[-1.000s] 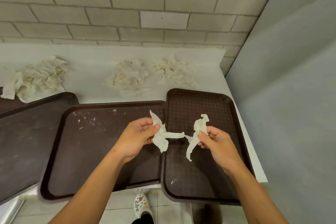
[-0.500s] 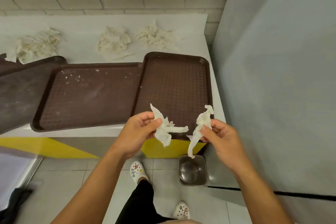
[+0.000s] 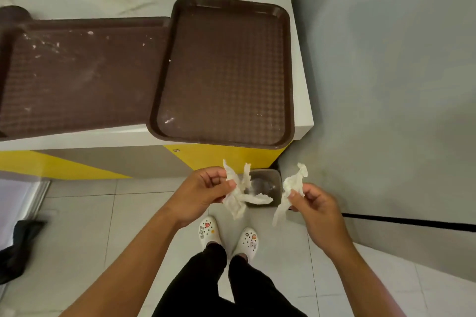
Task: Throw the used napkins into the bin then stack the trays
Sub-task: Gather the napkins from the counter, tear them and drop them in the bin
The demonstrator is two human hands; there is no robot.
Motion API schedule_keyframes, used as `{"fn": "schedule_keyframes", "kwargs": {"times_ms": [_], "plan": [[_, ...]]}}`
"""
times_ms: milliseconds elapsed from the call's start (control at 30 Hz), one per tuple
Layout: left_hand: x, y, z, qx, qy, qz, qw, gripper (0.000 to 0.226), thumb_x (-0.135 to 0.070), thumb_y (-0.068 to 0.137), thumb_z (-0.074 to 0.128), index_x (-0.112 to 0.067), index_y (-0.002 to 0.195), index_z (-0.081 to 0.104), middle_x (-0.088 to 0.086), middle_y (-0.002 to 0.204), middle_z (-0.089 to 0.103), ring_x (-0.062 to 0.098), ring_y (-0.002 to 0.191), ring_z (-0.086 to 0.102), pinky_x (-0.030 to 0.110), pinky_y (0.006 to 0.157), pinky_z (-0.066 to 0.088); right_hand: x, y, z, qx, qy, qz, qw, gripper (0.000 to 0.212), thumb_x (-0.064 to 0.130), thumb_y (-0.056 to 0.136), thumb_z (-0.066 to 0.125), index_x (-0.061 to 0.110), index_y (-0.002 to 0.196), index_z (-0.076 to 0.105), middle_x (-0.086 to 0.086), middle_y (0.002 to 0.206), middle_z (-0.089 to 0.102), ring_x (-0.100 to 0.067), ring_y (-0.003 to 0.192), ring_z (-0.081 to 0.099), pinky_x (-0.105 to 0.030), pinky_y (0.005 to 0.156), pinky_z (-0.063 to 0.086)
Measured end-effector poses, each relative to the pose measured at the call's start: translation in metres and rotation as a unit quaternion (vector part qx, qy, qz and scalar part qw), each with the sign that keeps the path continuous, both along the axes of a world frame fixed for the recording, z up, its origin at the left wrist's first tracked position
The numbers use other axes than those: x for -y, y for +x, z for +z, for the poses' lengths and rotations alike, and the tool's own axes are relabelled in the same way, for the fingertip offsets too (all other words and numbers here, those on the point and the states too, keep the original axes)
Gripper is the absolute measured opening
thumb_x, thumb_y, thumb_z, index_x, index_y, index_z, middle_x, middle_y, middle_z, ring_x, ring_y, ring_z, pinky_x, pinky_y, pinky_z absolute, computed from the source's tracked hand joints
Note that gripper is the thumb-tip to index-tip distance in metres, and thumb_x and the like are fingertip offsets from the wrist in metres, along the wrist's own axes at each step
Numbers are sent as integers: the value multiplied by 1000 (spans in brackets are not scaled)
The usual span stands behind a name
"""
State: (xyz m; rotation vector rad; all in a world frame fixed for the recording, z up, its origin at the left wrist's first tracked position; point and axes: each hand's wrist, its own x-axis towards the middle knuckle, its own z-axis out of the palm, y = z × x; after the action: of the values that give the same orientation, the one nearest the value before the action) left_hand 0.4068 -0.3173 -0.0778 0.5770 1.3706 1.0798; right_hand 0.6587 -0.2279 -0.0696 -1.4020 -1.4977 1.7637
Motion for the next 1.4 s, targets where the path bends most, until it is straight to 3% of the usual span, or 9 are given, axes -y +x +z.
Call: {"fn": "schedule_keyframes", "kwargs": {"times_ms": [100, 200, 400, 500, 867, 1000, 1100, 1300, 1400], "plan": [[-8, 10, -30, -10, -28, -25, 999, 5, -12, 92, 70, -9, 88, 72, 9, 73, 56, 12, 64, 50, 21, 64, 49, -2, 2, -49, 41, -1, -14, 999, 10, 15, 96, 66, 10, 92, 74, -21, 90, 70, -25, 79, 65, -46, 80, 57], [-20, 18, -72, -12, -56, -35, 998, 21, -10, 94, 66, -22, 78, 71, -4, 63, 55, 8, 58, 49, 20, 64, 49, -8, -1, -106, 81, -15, -43, 996, 24, 31, 94, 68, 8, 92, 70, -26, 92, 67, -38, 78, 63, -58, 84, 54], [-43, 32, -184, -25, -108, -3, 994, 35, -9, 92, 69, -28, 63, 70, -2, 62, 54, 10, 55, 46, 25, 63, 46, -30, -11, -224, 137, -30, -87, 986, 29, 29, 95, 68, 2, 86, 63, -28, 84, 61, -18, 67, 51, -30, 63, 45], [-49, 36, -240, -44, -136, 54, 988, 32, -7, 90, 71, -24, 64, 64, -4, 56, 50, 10, 52, 45, 28, 59, 43, -38, -15, -282, 180, -35, -90, 979, 37, 34, 93, 69, 0, 82, 61, -23, 79, 62, -31, 64, 53, -33, 60, 47], [-67, 45, -381, -127, -150, 47, 979, 21, -8, 86, 75, -20, 71, 66, -12, 55, 58, 9, 55, 54, 20, 53, 44, -57, -24, -408, 251, -44, -80, 964, 42, 20, 92, 67, 18, 56, 46, 3, 53, 44, -13, 54, 36, -30, 57, 35], [-78, 56, -405, -151, -140, 21, 978, 12, -9, 84, 77, -15, 77, 70, 5, 70, 62, 18, 67, 57, 25, 62, 47, -62, -26, -422, 265, -38, -61, 962, 14, 20, 97, 59, 16, 94, 71, -3, 92, 69, -20, 86, 62, -29, 75, 47], [-89, 68, -416, -179, -147, 6, 973, 9, -12, 85, 76, -11, 81, 69, 3, 72, 62, 14, 67, 56, 22, 66, 48, -61, -24, -417, 257, -30, -76, 963, 30, 20, 101, 55, 11, 127, 67, -4, 122, 69, -22, 113, 64, -24, 89, 47], [-107, 79, -438, -250, -145, -123, 949, 41, -37, 83, 76, -18, 116, 63, -3, 107, 69, 14, 95, 65, 26, 86, 55, -59, -11, -392, 175, -27, -133, 975, 30, 7, 100, 55, 10, 128, 67, -1, 123, 68, -13, 112, 64, -16, 88, 50], [-106, 77, -428, -260, -132, -117, 949, 52, -28, 83, 77, -17, 129, 56, -1, 120, 62, 17, 106, 61, 34, 97, 51, -56, -5, -380, 169, -7, -119, 978, 29, 6, 100, 55, 11, 125, 69, 2, 121, 68, -10, 109, 64, -16, 92, 52]]}}
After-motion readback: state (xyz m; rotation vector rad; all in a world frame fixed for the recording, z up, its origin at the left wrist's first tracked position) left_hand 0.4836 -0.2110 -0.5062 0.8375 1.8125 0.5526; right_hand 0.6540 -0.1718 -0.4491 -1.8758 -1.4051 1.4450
